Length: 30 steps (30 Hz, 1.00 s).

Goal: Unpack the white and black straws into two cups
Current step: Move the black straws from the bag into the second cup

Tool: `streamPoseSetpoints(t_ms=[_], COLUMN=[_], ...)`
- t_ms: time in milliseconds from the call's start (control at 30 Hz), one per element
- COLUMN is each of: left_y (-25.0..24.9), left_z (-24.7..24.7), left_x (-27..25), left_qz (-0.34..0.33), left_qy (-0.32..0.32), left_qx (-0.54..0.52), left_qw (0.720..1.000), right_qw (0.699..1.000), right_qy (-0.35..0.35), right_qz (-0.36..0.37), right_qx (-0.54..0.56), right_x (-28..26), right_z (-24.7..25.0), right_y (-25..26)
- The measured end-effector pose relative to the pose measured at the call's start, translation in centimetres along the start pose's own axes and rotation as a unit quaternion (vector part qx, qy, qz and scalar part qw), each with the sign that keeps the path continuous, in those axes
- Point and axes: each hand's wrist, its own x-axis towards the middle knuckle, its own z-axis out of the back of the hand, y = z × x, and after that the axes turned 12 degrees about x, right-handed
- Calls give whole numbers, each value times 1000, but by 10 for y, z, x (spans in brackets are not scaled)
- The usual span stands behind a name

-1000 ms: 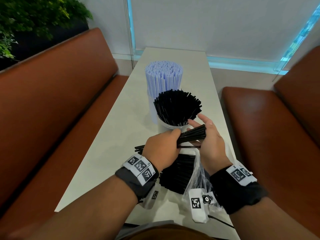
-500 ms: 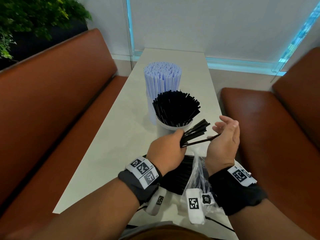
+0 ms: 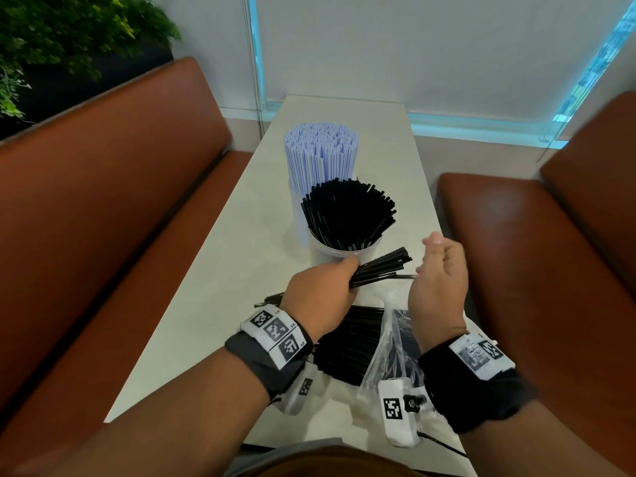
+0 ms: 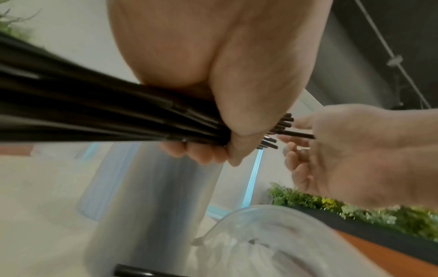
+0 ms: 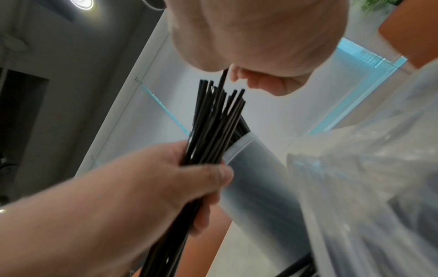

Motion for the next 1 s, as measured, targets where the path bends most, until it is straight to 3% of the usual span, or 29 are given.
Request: streamPoseSetpoints(t_ms=[167,267,333,400,567,633,700,767,867,933,1000], left_y=[-4,-5,-6,-11,-18,-12,-6,-5,-8,-9,-16], left_z=[2,2,3,5,3,8,23,46,81,94,94], left_x=[0,2,3,4,6,4,5,10,18,25,29], left_qz=[-58,-65,-61,-56,-44,-37,-5,26,8,-14,-14], left_qy=[-13,-13,-18,-27,-21,-13,-17,-63,-181,-219,-220], left_qx=[44,52,58,55,36,-6,-129,-324,-570,-661,-685], left_qw=[997,996,996,997,998,999,992,944,802,718,694], right_qw=[990,998,995,988,988,993,980,956,921,892,862], right_qy=[124,52,94,148,143,118,114,122,134,136,138], right_qz=[-48,5,-10,-18,2,-20,-110,-208,-319,-369,-398], right_qx=[-54,-42,-5,-35,-63,2,118,167,177,221,283], right_x=[3,7,7,-3,-11,-11,-9,-5,-2,-4,-6], right_z=[-1,3,1,-5,-10,-9,-9,-7,-7,-9,-11], right_y=[11,19,19,16,10,11,12,13,13,15,18])
